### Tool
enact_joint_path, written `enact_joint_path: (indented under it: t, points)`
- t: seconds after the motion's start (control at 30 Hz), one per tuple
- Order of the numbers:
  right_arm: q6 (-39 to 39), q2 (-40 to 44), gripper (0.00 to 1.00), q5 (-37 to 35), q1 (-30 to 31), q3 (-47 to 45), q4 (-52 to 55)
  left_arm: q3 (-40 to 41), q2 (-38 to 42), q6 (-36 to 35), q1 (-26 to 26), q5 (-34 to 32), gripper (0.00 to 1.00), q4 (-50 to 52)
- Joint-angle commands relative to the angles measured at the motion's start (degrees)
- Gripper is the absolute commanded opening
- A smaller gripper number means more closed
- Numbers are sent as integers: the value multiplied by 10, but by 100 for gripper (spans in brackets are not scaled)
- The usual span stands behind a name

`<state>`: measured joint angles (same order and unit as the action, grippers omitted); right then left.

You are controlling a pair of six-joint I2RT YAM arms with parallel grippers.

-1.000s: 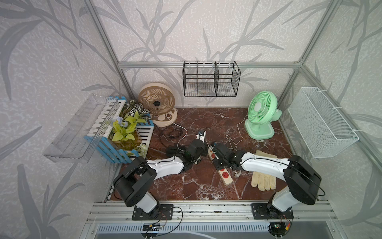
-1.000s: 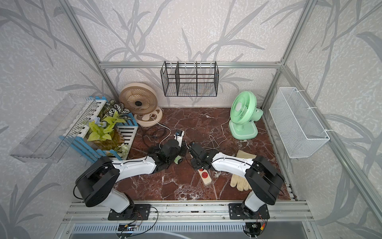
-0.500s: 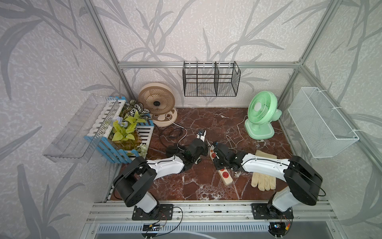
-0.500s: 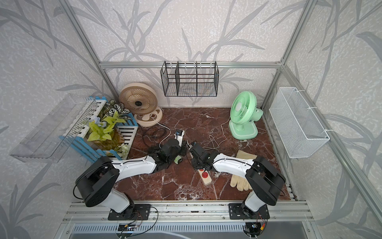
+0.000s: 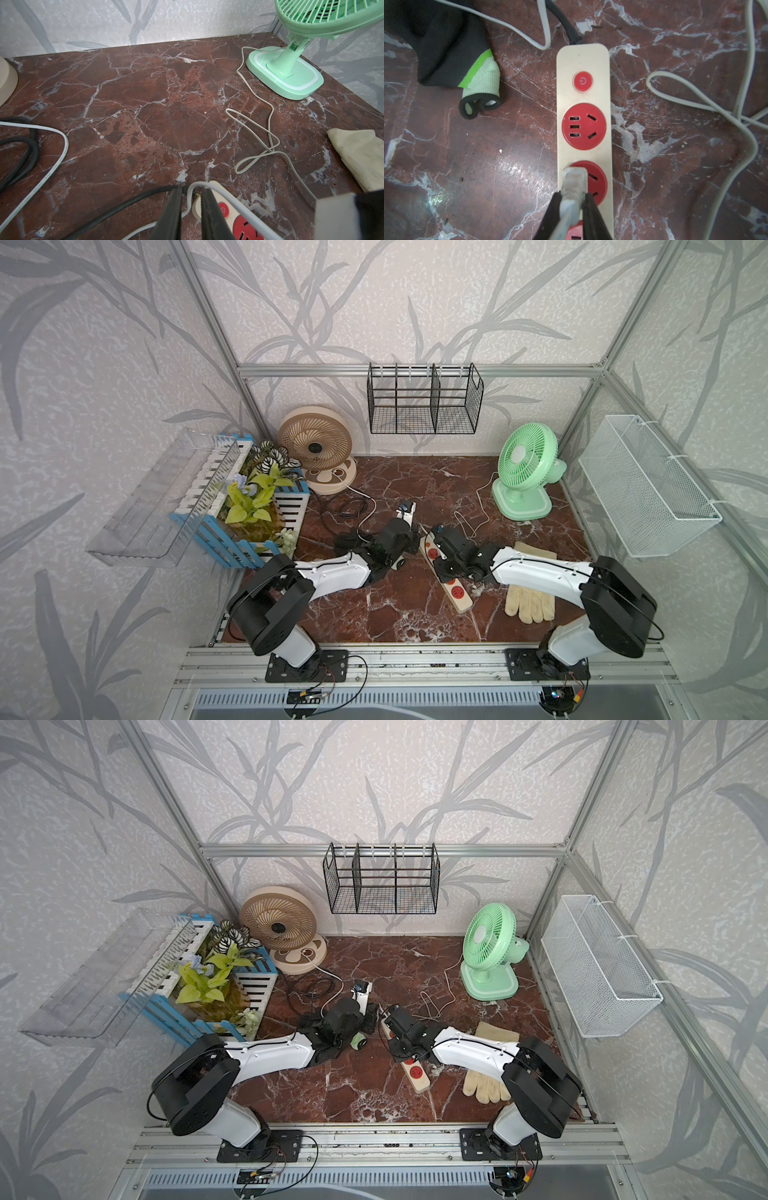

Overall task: Plug the desk fan into the power strip
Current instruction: Insert the plug into the socket.

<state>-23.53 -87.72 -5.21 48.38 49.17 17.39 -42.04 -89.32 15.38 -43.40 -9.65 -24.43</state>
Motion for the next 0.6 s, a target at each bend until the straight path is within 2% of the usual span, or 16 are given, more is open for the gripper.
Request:
enact_joint_path:
  t: [0.0, 0.1, 0.33, 0.53, 0.57]
  points:
    - [4, -8, 6, 16, -1, -36, -4, -14, -8, 6, 0, 8, 21, -7]
    - [-6, -22, 0, 20, -1, -57, 7, -15, -10, 7, 0, 9, 21, -7]
    - [-13, -51, 0, 23, 0, -68, 21, -15, -9, 7, 0, 8, 21, -6]
    - [-12, -2, 0, 11, 4, -51, 56, -15, -8, 7, 0, 10, 22, -6]
    - [-12, 12, 8, 7, 5, -43, 65, -16, -7, 8, 1, 11, 22, -5]
